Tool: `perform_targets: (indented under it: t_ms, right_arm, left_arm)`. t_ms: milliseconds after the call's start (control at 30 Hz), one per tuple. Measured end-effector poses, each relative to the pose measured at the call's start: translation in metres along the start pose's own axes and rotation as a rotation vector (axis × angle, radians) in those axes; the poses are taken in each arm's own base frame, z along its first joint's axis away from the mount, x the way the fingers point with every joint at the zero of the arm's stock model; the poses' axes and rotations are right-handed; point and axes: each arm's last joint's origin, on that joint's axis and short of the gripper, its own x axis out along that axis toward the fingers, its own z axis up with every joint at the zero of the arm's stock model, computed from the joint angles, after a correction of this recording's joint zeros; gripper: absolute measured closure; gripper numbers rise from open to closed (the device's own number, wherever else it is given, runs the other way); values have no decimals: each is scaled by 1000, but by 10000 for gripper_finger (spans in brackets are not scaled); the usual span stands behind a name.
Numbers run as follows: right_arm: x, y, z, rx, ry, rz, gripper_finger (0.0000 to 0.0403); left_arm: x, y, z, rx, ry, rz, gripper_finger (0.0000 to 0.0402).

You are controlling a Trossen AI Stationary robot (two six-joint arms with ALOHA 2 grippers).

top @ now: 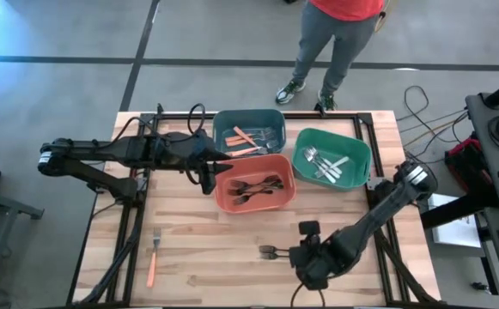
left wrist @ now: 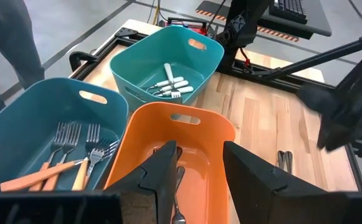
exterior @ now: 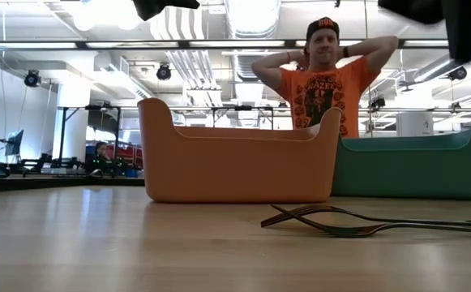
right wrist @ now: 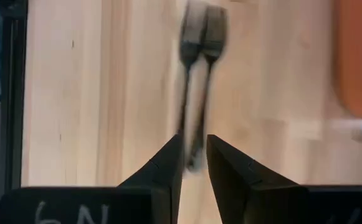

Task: Sort silverware by color (type)
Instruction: Put the black fork into the orange bin

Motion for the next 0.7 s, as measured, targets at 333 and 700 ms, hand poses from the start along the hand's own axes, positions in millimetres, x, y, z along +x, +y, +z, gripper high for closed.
perform_targets:
  t_ms: [333,700]
  right_arm:
    - [74,-5,-13,84,-151,96,365]
    - [94,-27,-18,152,-217,3,324]
  left_arm:
    - [0,1,1,19,-15,21,287]
    - [0,1,1,25,-17,21,287]
